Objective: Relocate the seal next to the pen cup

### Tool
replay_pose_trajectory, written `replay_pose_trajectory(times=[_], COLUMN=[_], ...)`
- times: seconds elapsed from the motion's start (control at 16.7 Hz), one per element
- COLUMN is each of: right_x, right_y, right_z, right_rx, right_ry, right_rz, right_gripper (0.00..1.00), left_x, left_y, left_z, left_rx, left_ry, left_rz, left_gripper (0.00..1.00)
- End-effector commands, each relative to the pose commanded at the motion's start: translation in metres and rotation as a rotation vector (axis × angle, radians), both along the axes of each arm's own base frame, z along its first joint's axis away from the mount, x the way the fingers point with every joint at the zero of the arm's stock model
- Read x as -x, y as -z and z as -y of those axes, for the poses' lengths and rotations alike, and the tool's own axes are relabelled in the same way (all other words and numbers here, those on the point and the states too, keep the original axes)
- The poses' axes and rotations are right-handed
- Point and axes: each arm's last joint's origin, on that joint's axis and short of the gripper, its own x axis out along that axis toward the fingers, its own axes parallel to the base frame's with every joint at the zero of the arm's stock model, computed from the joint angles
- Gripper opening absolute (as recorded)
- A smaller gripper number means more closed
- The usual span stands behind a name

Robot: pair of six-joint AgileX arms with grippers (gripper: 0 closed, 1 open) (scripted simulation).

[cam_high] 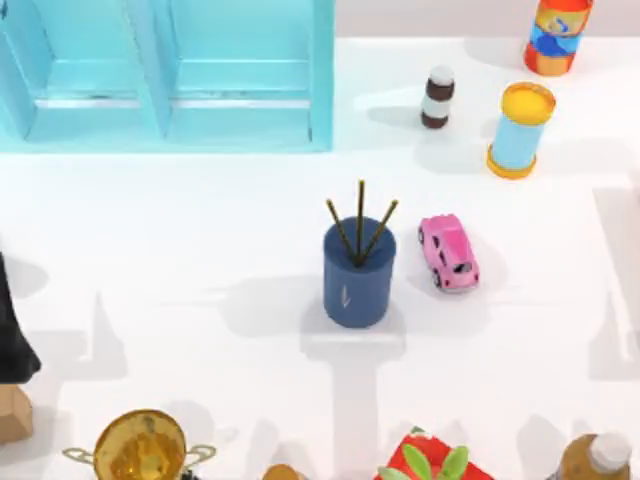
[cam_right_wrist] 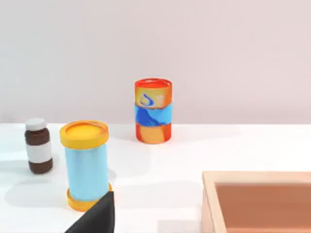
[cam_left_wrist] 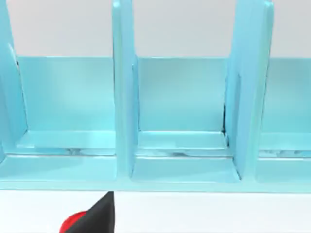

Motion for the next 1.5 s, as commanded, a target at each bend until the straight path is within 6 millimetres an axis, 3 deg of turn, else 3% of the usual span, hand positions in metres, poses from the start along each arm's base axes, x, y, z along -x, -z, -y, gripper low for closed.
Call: replay_pose_trajectory(times=[0.3,0.48,0.66,0.84,1.02,1.26,1.5], right_x=[0.000,0.000,0.000,0.000,0.000,0.000,0.000], right_y=[0.000,0.000,0.000,0.000,0.000,0.000,0.000], right_z=[0.000,0.000,0.000,0.000,0.000,0.000,0.000], right_rx=[0.000,0.000,0.000,0.000,0.000,0.000,0.000], right_ry=[0.000,0.000,0.000,0.000,0.000,0.000,0.000], right_rz=[0.000,0.000,0.000,0.000,0.000,0.000,0.000], right_gripper=[1.00,1.00,1.00,1.00,1.00,1.00,1.00], left_x=[0.000,-0.005,-0.023,-0.064,-0.118,-0.184,-0.240], left_y=[-0.011,-0.039,-0.080,-0.115,-0.130,-0.127,-0.108], left_z=[-0.001,-0.003,-0.008,-0.016,-0.028,-0.048,-0.068], left_rx=[-0.009,-0.027,-0.047,-0.061,-0.064,-0.054,-0.035], left_ry=[-0.011,-0.027,-0.043,-0.051,-0.049,-0.032,-0.006], left_rz=[-0.055,-0.180,-0.367,-0.619,-0.895,-1.207,-1.430], left_gripper=[1.00,1.00,1.00,1.00,1.00,1.00,1.00])
